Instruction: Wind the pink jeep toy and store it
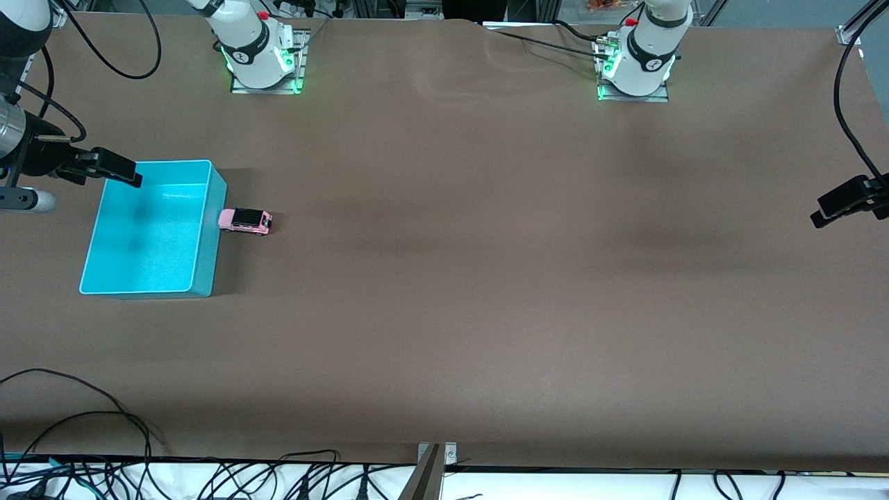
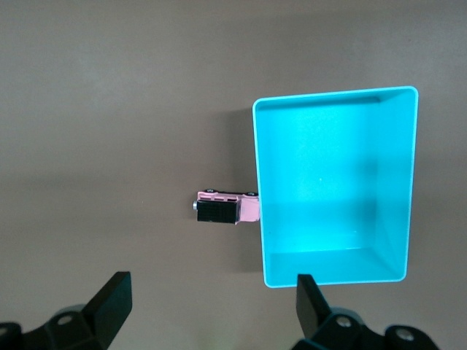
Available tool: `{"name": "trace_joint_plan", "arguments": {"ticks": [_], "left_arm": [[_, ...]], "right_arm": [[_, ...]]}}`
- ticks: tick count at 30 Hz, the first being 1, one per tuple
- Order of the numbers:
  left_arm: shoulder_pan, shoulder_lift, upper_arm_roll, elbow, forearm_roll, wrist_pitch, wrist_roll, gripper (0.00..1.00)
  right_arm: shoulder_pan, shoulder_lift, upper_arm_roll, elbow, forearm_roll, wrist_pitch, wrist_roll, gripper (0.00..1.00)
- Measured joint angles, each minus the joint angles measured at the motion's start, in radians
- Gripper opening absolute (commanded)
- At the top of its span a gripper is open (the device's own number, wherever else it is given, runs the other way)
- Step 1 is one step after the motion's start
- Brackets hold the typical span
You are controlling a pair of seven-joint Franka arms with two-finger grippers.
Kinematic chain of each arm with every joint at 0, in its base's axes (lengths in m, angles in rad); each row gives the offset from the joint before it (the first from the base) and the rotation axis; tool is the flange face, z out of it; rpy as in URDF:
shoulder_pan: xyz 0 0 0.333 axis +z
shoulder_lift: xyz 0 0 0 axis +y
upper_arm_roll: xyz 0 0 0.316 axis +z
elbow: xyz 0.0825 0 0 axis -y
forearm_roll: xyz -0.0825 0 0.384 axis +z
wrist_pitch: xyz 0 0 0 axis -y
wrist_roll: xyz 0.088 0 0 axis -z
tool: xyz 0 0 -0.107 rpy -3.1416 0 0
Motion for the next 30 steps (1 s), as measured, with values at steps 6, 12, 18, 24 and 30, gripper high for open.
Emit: {"name": "trace_joint_plan", "arguments": {"ticks": [6,12,18,24,30], "left_arm": [[-0.185,-0.026,0.188,-0.008,-0.019,-0.003,0.0,1.0],[-0.297,-0.063,0.322,-0.041,-0.055,-0.006,-0.001,1.0],[-0.412,-0.094,0.441,-0.07,-0.06,-0.007,-0.001,1.0],[-0.45,-0.103,0.473,-0.08,-0.061,-0.007,-0.001,1.0],[-0.452,-0.103,0.473,-0.08,-0.061,-0.007,-0.001,1.0]], "right_arm": [[0.0,0.004,0.0,-0.003,0.0,-0.003,0.0,1.0],[-0.001,0.004,-0.001,-0.039,0.0,0.027,0.0,1.0],[-0.001,-0.033,-0.001,-0.153,0.0,0.131,0.0,1.0],[-0.001,-0.077,-0.001,-0.274,0.0,0.219,0.0,1.0],[0.0,-0.115,0.0,-0.394,0.0,0.324,0.0,1.0]]}}
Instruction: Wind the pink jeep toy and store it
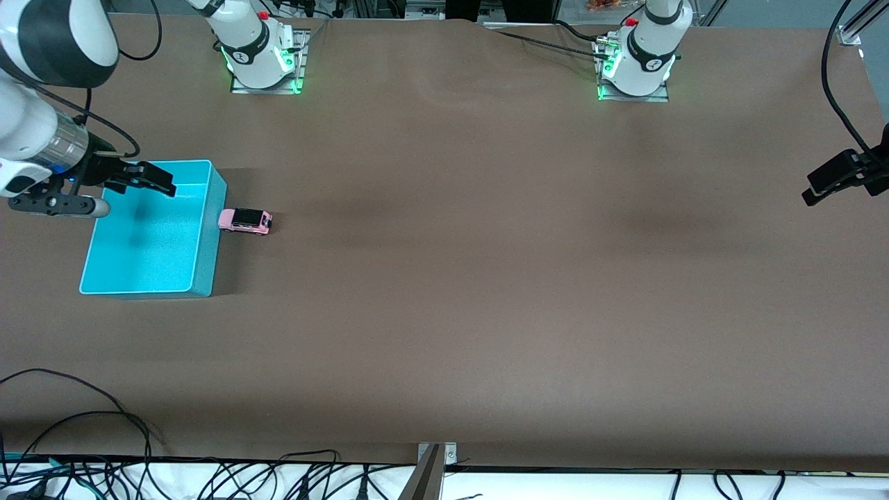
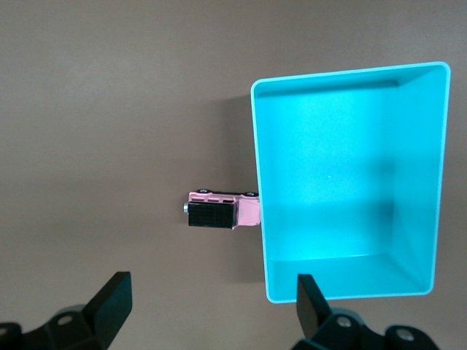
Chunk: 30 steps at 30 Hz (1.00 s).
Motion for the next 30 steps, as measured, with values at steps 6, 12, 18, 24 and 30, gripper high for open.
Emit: {"name": "trace_joint_plan", "arguments": {"ticks": [6,12,18,24,30], "left_arm": [[0.0,0.0,0.0,0.0,0.0,0.0,0.0,1.0],[0.0,-0.001,0.0,0.0,-0.031,0.0,0.0,1.0],[-0.002,-0.004,0.0,0.0,-0.038,0.0,0.001,1.0],[-0.007,-0.009,-0.002,0.0,-0.039,0.0,0.001,1.0],[-0.008,-0.011,-0.008,0.0,-0.039,-0.006,0.001,1.0]], "right_arm": [[0.0,-0.025,0.001,-0.101,0.0,0.086,0.0,1.0],[0.001,-0.034,0.01,-0.17,0.0,0.141,0.001,1.0],[0.002,-0.039,0.018,-0.238,0.0,0.209,0.007,1.0],[0.002,-0.039,0.028,-0.31,0.0,0.301,0.01,1.0],[0.003,-0.039,0.037,-0.387,0.0,0.383,0.013,1.0]]}}
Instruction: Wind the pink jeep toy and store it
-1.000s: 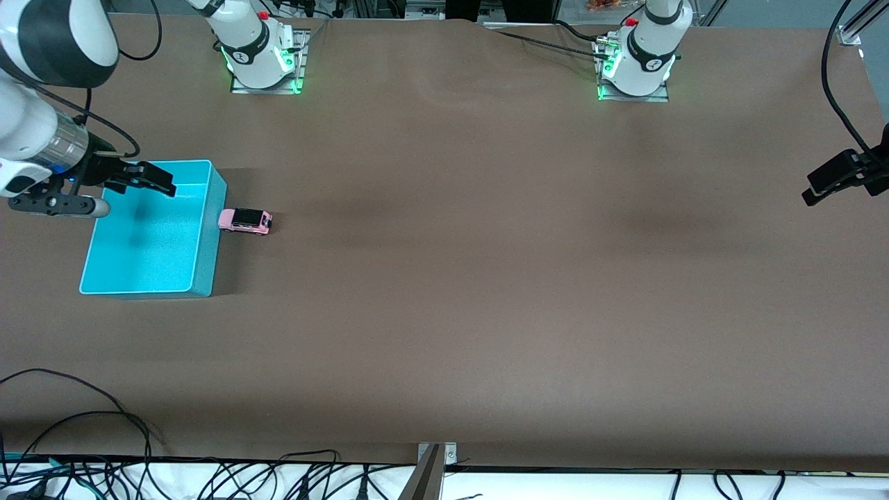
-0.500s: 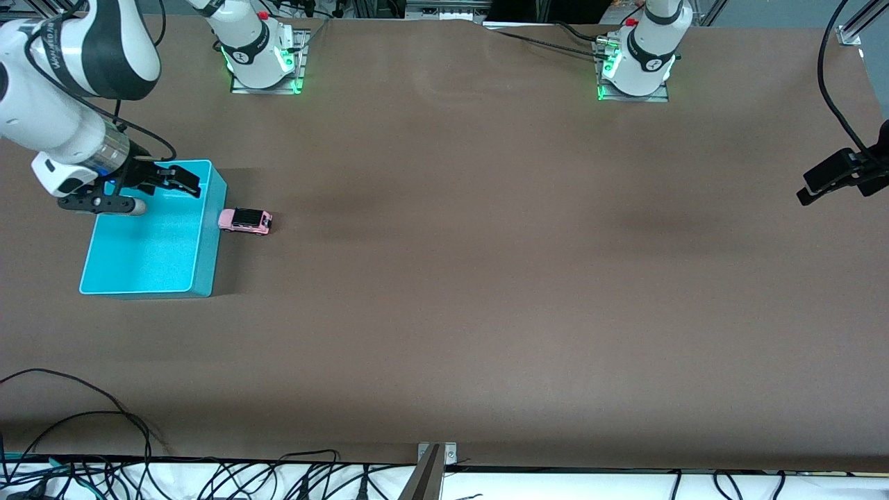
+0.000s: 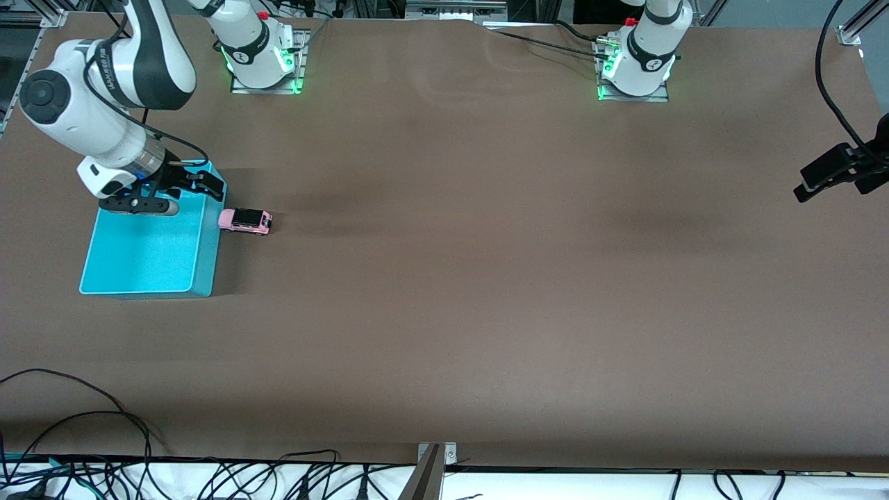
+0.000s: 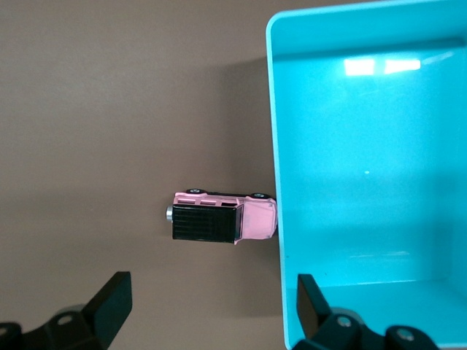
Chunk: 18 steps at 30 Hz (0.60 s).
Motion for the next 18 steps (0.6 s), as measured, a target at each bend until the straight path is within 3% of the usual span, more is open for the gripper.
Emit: {"name": "trace_joint_plan", "arguments": {"ticks": [18], "left_arm": [[-0.001,0.006,-0.013,-0.023,0.0,-0.019,0.0,1.0]], "right_arm": [[0.006,0.019,0.052,-0.154,0.0,0.22,0.194,1.0]]}}
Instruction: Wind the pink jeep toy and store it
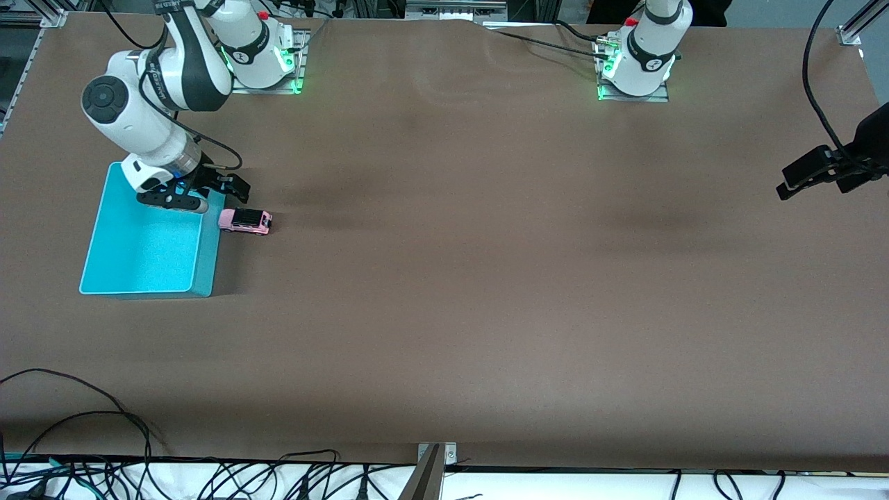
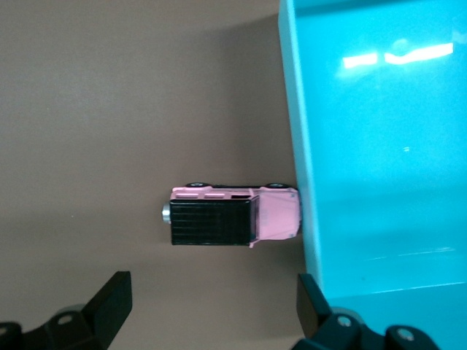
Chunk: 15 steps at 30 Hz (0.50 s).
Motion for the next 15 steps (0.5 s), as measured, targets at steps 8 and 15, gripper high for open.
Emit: {"name": "trace_joint_plan", "arguments": {"ticks": [8,15], "left_arm": [[0.0,0.002,0.0,0.0,0.0,0.0,0.0,1.0],[0.0,0.004,0.0,0.0,0.0,0.0,0.0,1.0]], "right_arm": [[0.0,0.036,0.001,-0.036,0.0,0.07,0.214,1.0],[0.0,0.07,0.002,-0.036,0.0,0.098,0.432,1.0]]}}
